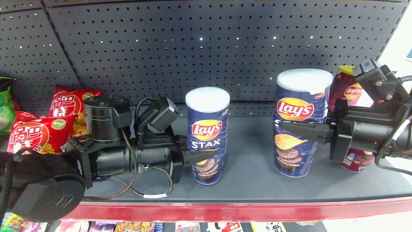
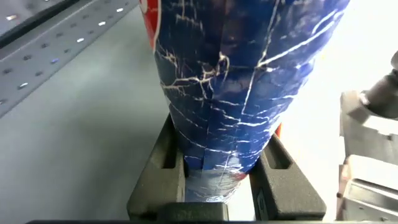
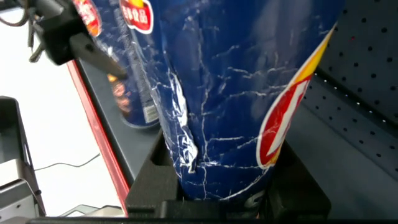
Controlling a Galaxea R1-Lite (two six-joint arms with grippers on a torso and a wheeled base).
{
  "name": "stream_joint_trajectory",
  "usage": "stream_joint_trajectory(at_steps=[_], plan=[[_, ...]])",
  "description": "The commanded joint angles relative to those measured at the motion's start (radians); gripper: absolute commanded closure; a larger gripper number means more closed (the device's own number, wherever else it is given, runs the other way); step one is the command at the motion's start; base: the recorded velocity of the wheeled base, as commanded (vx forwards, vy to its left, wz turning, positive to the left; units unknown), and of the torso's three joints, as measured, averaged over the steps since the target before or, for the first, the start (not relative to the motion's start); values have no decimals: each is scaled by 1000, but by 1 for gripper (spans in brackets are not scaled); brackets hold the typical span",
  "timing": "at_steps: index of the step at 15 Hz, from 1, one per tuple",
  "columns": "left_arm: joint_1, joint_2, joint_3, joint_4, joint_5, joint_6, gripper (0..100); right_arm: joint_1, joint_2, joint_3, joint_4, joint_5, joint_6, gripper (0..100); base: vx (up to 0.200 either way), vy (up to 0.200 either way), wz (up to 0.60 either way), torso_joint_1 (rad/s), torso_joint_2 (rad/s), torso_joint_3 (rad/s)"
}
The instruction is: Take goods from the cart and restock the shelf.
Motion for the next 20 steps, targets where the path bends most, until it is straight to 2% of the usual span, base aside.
stream_joint_trajectory(at_steps=[1,5,14,15,20], plan=[[-9,5,4,0,-1,0,100,0,3,-6,0,-11,0,100,0,0,0,0,0,0],[-11,2,61,-12,-3,0,100,0,7,-6,0,-13,0,100,0,0,0,0,0,0],[-11,6,94,-23,0,-2,100,0,30,-26,0,-13,0,100,0,0,0,0,0,0],[-9,11,98,-23,0,-2,0,0,30,-26,0,-13,0,100,0,0,0,0,0,0],[-6,11,110,-26,-1,-2,0,0,30,-25,0,-13,0,100,0,0,0,0,0,0]])
